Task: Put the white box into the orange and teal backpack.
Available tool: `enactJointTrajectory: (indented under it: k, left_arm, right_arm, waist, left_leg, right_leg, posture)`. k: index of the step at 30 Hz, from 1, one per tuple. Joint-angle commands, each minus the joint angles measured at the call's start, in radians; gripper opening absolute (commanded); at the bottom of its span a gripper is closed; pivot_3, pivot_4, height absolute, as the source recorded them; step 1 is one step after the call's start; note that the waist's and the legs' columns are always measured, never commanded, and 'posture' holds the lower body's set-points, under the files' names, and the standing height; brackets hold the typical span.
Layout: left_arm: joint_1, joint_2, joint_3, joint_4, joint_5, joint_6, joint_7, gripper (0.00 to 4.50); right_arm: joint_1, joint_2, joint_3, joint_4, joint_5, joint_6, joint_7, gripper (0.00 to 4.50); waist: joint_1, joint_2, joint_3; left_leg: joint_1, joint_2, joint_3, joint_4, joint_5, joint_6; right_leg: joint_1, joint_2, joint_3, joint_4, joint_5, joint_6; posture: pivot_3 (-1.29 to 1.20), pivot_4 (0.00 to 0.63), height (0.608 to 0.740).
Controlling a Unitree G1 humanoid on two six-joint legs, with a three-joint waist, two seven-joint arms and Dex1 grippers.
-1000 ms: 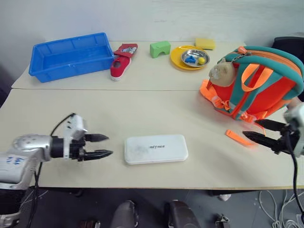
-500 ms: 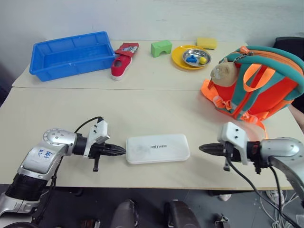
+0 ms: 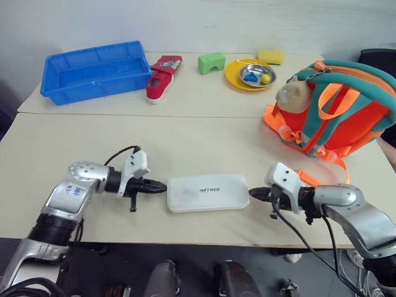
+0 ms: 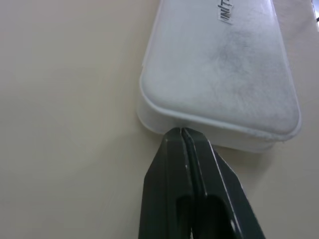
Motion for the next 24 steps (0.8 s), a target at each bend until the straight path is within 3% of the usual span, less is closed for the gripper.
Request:
enactJointTrajectory:
  k: [1, 8, 9, 13, 17, 23, 24]
  left_arm:
    - [-0.049, -0.041, -0.012, 0.024, 0.004, -0.002, -0.002, 0.03]
    - [-0.084, -0.040, 0.000, 0.119, 0.048, 0.004, -0.004, 0.03]
    - [-0.088, -0.026, 0.009, 0.131, 0.042, 0.037, -0.010, 0.20]
    - [-0.119, 0.004, 0.040, 0.159, -0.003, 0.176, -0.032, 1.23]
    - [-0.208, 0.025, 0.081, 0.234, -0.084, 0.448, -0.041, 2.46]
    - [-0.261, 0.053, 0.024, 0.252, -0.145, 0.737, -0.081, 4.37]
    - [-0.256, 0.061, 0.010, 0.224, -0.168, 0.783, -0.096, 4.47]
  right_arm:
    - [0.008, 0.017, -0.007, -0.057, 0.017, -0.002, 0.005, 0.00]
    - [0.024, 0.016, -0.017, -0.044, -0.007, -0.016, -0.002, 0.00]
    - [0.033, 0.011, -0.024, -0.043, -0.009, -0.023, 0.001, 0.00]
    - [0.054, -0.001, -0.033, -0.042, -0.015, -0.045, 0.010, 0.00]
    - [0.061, -0.002, -0.035, -0.033, -0.026, -0.067, 0.010, 0.00]
    - [0.072, -0.006, -0.019, -0.020, -0.060, -0.107, 0.014, 0.00]
    - [0.073, -0.006, -0.022, -0.020, -0.061, -0.108, 0.016, 0.00]
  waist:
    - [0.000, 0.000, 0.000]
    - [-0.002, 0.000, 0.000]
    - [-0.002, 0.000, 0.000]
    - [-0.002, 0.000, 0.000]
    - [-0.002, 0.000, 0.000]
    - [-0.002, 0.000, 0.000]
    - [-0.002, 0.000, 0.000]
  left_leg:
    - [0.000, 0.000, 0.000, 0.000, 0.000, 0.000]
    - [0.000, 0.000, 0.000, 0.000, 0.000, 0.000]
    - [0.000, 0.000, 0.000, 0.000, 0.000, 0.000]
    - [0.000, 0.000, 0.000, 0.000, 0.000, 0.000]
    - [0.000, 0.000, 0.000, 0.002, 0.000, 0.000]
    - [0.000, 0.000, 0.000, 0.001, 0.000, 0.000]
    - [0.000, 0.000, 0.000, 0.001, 0.001, 0.000]
  right_leg:
    - [0.000, 0.000, 0.000, 0.000, 0.000, 0.000]
    - [0.000, 0.000, 0.000, 0.001, 0.000, 0.000]
    - [0.000, 0.000, 0.000, 0.001, 0.000, 0.000]
    - [0.000, 0.001, 0.000, 0.001, 0.000, 0.000]
    - [0.000, 0.000, 0.000, 0.002, 0.000, 0.000]
    - [0.000, 0.000, 0.000, 0.003, 0.000, 0.000]
    - [0.000, 0.000, 0.000, 0.003, 0.000, 0.000]
  posture:
    - [0.00, 0.150, 0.740]
    - [0.00, 0.150, 0.740]
    - [0.00, 0.150, 0.740]
    - [0.00, 0.150, 0.740]
    - [0.00, 0.150, 0.740]
    - [0.00, 0.150, 0.740]
    - [0.00, 0.150, 0.740]
